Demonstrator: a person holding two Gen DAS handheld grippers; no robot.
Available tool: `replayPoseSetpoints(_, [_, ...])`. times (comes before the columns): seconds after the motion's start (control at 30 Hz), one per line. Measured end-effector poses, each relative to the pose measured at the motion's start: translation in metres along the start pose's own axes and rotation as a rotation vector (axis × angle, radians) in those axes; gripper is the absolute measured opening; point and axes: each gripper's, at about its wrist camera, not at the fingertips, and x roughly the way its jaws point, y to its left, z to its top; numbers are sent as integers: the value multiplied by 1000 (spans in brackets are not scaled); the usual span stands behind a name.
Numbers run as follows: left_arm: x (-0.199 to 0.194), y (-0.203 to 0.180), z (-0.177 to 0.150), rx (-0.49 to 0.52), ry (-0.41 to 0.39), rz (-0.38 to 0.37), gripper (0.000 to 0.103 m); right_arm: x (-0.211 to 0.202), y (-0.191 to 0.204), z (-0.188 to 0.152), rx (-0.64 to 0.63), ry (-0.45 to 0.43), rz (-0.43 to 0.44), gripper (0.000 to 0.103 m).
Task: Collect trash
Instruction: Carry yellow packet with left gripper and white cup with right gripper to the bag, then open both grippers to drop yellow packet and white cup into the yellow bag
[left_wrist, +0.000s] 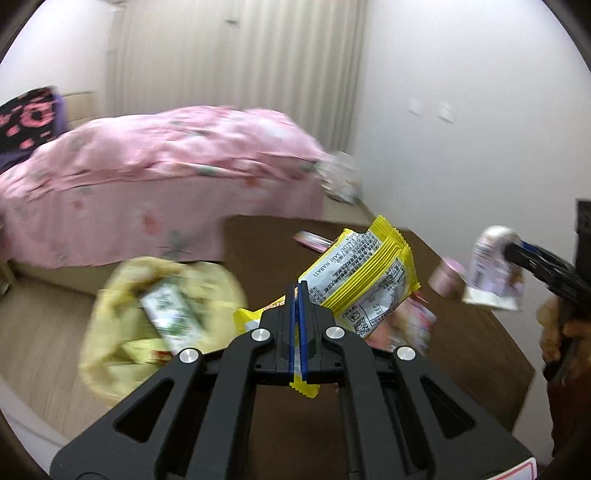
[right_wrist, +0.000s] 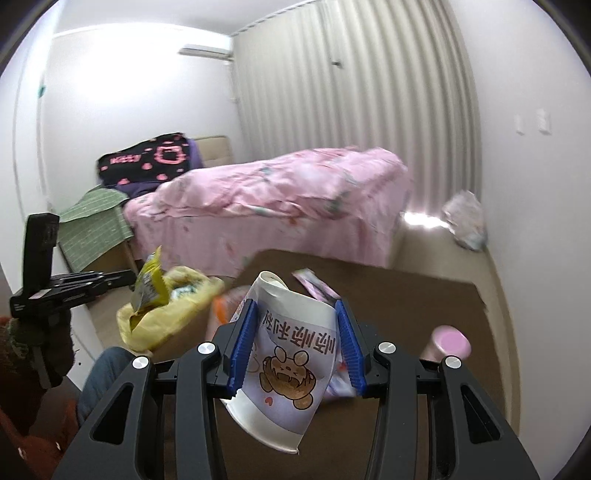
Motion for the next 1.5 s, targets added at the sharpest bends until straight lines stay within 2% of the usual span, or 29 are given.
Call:
replayPoseSetpoints(0.13, [-5,62,9,-120,-40,167,2,46,35,33,-38,26,85,41])
replayPoseSetpoints(0.3, [-6,116,-1,-275,-63,282,2,114,87,59,-102,75,162,41])
replayPoseSetpoints(0.4, [1,130,-14,-336,-51,312,2,156,122,65,-139,118,203,41])
replayPoseSetpoints(0.5, [10,142,-22,-379,-44,339,2,202,151,62,-176,175,204,41])
replayPoseSetpoints(0.73, [25,165,-37,-502,-32,315,2,261,169,46,-123,261,226,41])
replayPoseSetpoints(0.9, [34,173,-35,-547,-35,275,2,280,176,41,-82,279,237,41])
replayPoseSetpoints(1.03, [39,180,-33,-604,-41,231,4,298,172,37,24,283,299,41])
replayPoseSetpoints(1.07, [39,181,-32,-614,-43,209,14,300,170,35,39,291,309,42])
replayPoseSetpoints(1.1, [39,182,-31,-621,-47,194,28,303,170,34,45,299,310,45])
replayPoseSetpoints(1.13, [36,183,-31,-632,-59,192,34,302,168,32,51,299,306,52])
replayPoseSetpoints(1.17, [34,184,-31,-642,-70,193,41,300,167,32,50,293,300,54])
replayPoseSetpoints(1.37, [23,175,-29,-613,-97,257,52,271,147,39,39,251,226,54])
replayPoseSetpoints(1.5, [22,157,-26,-543,-86,252,54,241,127,46,-2,203,170,54])
